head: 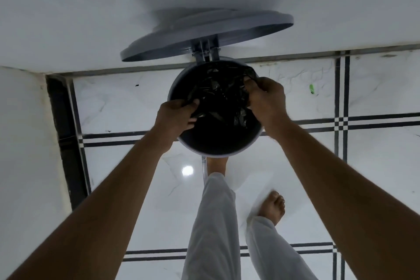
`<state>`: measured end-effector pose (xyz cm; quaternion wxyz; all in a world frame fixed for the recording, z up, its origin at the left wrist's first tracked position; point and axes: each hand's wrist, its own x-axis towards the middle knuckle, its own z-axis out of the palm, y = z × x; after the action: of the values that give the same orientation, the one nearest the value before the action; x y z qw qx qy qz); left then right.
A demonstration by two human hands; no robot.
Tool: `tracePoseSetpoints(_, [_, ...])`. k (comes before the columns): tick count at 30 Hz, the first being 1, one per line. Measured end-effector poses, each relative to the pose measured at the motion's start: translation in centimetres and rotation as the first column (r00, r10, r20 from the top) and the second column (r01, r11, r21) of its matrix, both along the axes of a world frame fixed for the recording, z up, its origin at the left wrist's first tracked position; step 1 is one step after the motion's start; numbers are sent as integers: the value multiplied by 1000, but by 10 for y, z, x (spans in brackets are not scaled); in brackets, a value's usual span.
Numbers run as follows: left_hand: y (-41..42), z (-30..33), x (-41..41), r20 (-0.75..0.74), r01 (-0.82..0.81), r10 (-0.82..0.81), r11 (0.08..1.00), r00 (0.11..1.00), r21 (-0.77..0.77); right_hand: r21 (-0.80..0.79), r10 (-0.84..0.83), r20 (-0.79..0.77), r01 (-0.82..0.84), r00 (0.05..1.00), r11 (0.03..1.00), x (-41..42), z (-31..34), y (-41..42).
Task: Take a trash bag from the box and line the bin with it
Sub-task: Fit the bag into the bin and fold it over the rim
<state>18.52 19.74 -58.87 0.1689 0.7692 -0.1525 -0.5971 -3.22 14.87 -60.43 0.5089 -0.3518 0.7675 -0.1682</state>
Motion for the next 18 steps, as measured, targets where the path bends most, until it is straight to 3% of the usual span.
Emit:
tracePoseSetpoints(3, [-3,6,30,-46,24,-25,999,999,-24,132,-105,303,68,947,989,-20,7,-19])
tracePoseSetpoints(7, [-2,5,75,-351,-163,183,983,918,86,208,-89,519,-24,850,978,-41,15,-31])
tracePoseSetpoints(10, [-1,2,90,-429,-355,367,928,825,110,244,-170,583,28,794,969,-42,14,-36])
tracePoseSetpoints(16, [-16,0,91,-533,-590,582,787,614,181,384,-392,706,147,590,912,-44,11,-49])
tracePoseSetpoints(18, [-24,0,87,-547,-660,638,726,542,192,394,-422,709,179,565,902,-46,9,-53])
